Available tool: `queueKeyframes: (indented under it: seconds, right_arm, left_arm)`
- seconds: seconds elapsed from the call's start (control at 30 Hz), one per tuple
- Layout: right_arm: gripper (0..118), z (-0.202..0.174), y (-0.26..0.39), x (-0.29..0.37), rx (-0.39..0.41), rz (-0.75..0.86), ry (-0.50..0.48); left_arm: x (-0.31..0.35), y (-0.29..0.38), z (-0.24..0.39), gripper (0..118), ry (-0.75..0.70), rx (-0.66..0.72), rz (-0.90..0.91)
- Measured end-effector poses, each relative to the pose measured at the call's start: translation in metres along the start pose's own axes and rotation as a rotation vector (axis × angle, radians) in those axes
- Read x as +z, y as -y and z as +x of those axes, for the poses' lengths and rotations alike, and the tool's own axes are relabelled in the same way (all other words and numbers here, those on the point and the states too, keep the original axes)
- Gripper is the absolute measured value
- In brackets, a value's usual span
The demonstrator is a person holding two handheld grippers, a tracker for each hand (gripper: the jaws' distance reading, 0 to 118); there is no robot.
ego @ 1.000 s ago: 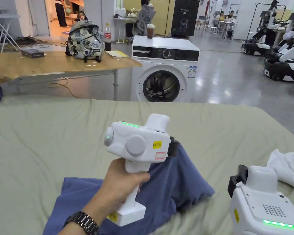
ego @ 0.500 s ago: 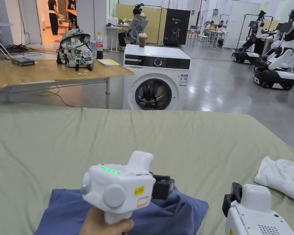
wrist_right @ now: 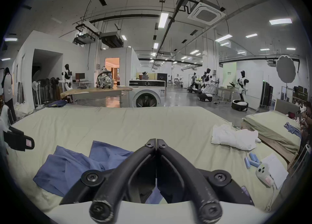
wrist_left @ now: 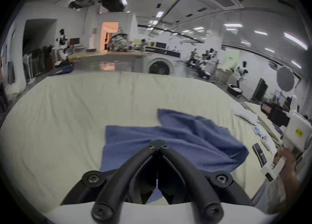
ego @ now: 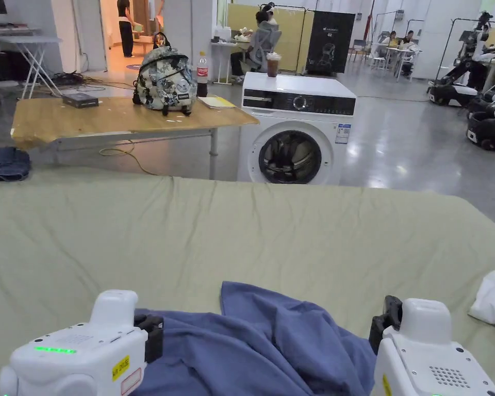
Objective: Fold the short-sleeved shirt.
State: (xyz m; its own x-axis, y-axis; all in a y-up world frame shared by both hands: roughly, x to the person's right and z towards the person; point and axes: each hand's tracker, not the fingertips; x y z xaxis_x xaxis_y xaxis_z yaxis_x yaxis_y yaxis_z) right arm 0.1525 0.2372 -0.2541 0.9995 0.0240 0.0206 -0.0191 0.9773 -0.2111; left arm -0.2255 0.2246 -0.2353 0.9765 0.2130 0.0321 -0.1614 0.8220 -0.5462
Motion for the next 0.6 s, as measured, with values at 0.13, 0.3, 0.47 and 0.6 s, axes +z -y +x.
queueKeyframes:
  seconds: [0.13,0.3,0.47,0.6]
  right_arm:
    - [0,-0.010,0.003,-0.008,-0.002,-0.011,-0.037]
    - [0,-0.015,0.010,-0.020,-0.003,-0.056,-0.066]
    - [0,-0.016,0.012,-0.025,0.008,-0.066,-0.073]
    - [0,-0.011,0.012,-0.034,0.012,-0.070,-0.065]
  left_arm:
    - [-0.004,-0.003,-0.036,0,-0.041,0.068,-0.023]
    - [-0.039,-0.031,-0.076,0,-0.078,0.103,-0.101]
    - [-0.087,-0.068,-0.102,0,-0.106,0.106,-0.147]
    - [-0.124,-0.085,-0.103,0,-0.094,0.068,-0.224]
